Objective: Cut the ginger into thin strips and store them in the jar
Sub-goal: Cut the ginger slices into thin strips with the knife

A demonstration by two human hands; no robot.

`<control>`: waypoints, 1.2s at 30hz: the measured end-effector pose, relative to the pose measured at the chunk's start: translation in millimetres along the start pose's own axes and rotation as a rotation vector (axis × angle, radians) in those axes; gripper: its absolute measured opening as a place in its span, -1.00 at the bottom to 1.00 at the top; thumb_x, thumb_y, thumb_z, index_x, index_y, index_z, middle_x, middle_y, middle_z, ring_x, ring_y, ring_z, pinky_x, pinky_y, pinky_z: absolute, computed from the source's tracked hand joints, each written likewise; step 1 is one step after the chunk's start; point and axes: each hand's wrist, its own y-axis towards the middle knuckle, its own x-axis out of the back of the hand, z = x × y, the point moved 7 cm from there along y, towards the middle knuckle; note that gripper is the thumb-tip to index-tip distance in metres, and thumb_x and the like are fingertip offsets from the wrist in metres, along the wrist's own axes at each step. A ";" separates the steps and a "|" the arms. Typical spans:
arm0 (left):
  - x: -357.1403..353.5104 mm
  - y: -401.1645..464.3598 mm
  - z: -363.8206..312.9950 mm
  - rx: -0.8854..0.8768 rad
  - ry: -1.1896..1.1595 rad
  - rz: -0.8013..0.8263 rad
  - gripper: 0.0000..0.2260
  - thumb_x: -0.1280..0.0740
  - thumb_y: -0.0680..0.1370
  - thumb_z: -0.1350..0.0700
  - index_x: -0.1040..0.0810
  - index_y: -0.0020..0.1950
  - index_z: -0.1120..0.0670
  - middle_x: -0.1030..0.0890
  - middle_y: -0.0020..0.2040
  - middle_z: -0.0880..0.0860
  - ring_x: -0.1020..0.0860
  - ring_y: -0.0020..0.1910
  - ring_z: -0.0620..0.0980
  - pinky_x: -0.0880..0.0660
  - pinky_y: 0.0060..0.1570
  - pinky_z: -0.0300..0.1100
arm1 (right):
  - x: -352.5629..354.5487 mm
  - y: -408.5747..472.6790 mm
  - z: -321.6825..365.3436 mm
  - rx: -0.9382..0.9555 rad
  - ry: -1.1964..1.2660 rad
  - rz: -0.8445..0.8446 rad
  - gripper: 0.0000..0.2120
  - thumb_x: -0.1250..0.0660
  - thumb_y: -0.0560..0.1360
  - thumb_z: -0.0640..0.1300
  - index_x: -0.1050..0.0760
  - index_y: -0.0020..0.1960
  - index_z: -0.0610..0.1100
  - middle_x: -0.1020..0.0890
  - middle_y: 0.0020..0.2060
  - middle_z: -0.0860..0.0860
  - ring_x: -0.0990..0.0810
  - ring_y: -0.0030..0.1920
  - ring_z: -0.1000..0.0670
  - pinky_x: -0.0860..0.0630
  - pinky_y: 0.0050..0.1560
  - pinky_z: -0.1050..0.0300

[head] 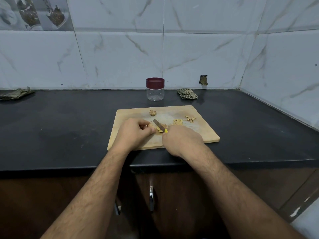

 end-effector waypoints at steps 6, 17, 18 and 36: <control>8.0 -9.8 -4.7 0.064 0.103 -0.124 -0.86 -0.38 0.45 0.07 -0.67 -0.18 0.13 -0.66 -0.26 0.08 -0.60 -0.13 0.09 -0.54 -0.07 -0.02 | 2.3 10.7 9.1 0.026 0.034 -0.043 -0.72 -0.13 0.60 -0.06 -0.52 0.22 -0.07 -0.60 0.15 -0.05 -0.50 0.01 -0.09 -0.36 -0.07 0.08; 5.1 -6.3 -5.2 0.010 0.122 -0.097 -0.78 -0.35 0.46 0.06 -0.54 -0.33 0.16 -0.44 -0.45 0.01 -0.37 -0.39 -0.03 -0.33 -0.35 -0.13 | 1.5 11.5 -3.6 -0.055 -0.018 -0.042 -0.74 -0.15 0.59 -0.13 -0.51 0.21 -0.09 -0.60 0.15 -0.05 -0.51 0.02 -0.09 -0.39 -0.07 0.09; 4.6 -5.6 -5.5 -0.004 0.128 -0.094 -0.77 -0.35 0.47 0.06 -0.54 -0.33 0.16 -0.45 -0.44 0.01 -0.36 -0.39 -0.03 -0.33 -0.35 -0.12 | 2.4 10.5 -7.6 -0.072 -0.021 -0.041 -0.73 -0.14 0.59 -0.13 -0.51 0.22 -0.09 -0.59 0.16 -0.05 -0.52 0.03 -0.09 -0.38 -0.07 0.09; -1.7 -3.4 -11.3 -0.131 0.137 -0.019 -0.73 -0.37 0.55 0.02 -0.51 -0.28 0.16 -0.46 -0.40 -0.03 -0.39 -0.36 -0.01 -0.29 -0.35 -0.12 | -5.4 -0.9 -10.5 -0.059 0.015 -0.038 -0.73 -0.12 0.62 -0.09 -0.50 0.22 -0.10 -0.58 0.09 -0.05 -0.49 0.00 -0.08 -0.35 -0.08 0.09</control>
